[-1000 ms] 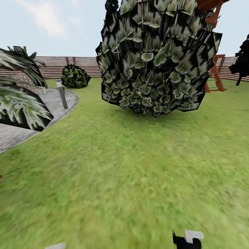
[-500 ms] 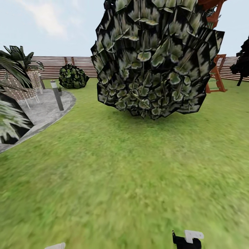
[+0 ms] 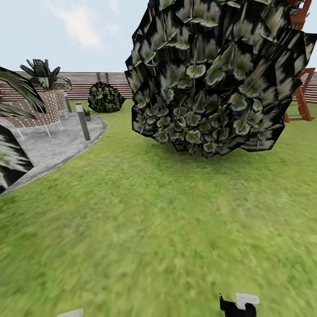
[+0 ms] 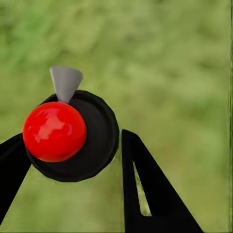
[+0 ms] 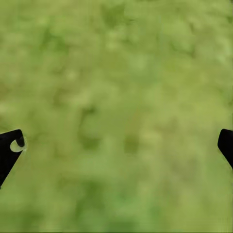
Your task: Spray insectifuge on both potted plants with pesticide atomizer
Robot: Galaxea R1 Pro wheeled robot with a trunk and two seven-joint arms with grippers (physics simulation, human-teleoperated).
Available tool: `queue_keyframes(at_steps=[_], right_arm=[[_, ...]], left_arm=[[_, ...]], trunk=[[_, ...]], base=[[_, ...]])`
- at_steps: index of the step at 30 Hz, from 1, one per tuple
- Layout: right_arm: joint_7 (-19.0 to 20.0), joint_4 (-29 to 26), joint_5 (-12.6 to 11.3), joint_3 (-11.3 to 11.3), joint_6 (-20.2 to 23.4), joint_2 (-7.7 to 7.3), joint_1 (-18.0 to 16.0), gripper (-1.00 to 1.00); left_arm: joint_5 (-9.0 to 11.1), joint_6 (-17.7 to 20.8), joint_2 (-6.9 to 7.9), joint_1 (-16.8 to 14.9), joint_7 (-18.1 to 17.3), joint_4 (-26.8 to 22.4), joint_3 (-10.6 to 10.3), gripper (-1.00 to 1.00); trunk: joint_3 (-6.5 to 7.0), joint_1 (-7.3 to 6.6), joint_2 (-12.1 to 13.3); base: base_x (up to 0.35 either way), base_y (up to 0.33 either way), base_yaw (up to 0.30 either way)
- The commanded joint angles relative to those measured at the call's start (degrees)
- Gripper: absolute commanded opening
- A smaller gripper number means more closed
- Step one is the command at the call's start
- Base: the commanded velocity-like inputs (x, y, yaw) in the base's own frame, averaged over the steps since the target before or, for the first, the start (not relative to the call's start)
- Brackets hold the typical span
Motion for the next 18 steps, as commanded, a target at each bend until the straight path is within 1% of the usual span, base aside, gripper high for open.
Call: queue_keyframes(at_steps=[1, 6, 13, 18], right_arm=[[-0.1, 0.0, -0.5, 0.5, -0.1, -0.02, 0.0, 1.0], [-0.1, 0.0, -0.5, 0.5, -0.1, 0.0, 0.0, 1.0], [-0.1, 0.0, -0.5, 0.5, -0.1, 0.05, 0.0, 1.0], [-0.1, 0.0, -0.5, 0.5, -0.1, 0.05, 0.0, 1.0]], left_arm=[[0.2, -0.2, 0.0, 0.0, 0.0, 0.0, 0.1, -1.0], [0.2, -0.2, 0.0, 0.0, 0.0, 0.1, 0.1, -1.0], [0.2, -0.2, 0.0, 0.0, 0.0, 0.1, 0.1, -1.0], [0.2, -0.2, 0.0, 0.0, 0.0, 0.1, 0.1, -1.0]], trunk=[[-0.05, 0.02, 0.0], [-0.05, 0.02, 0.0], [-0.05, 0.02, 0.0], [-0.05, 0.02, 0.0]], base=[[0.307, -0.194, 0.059], [0.308, -0.179, 0.013], [0.327, -0.113, 0.004], [0.331, -0.105, 0.138]])
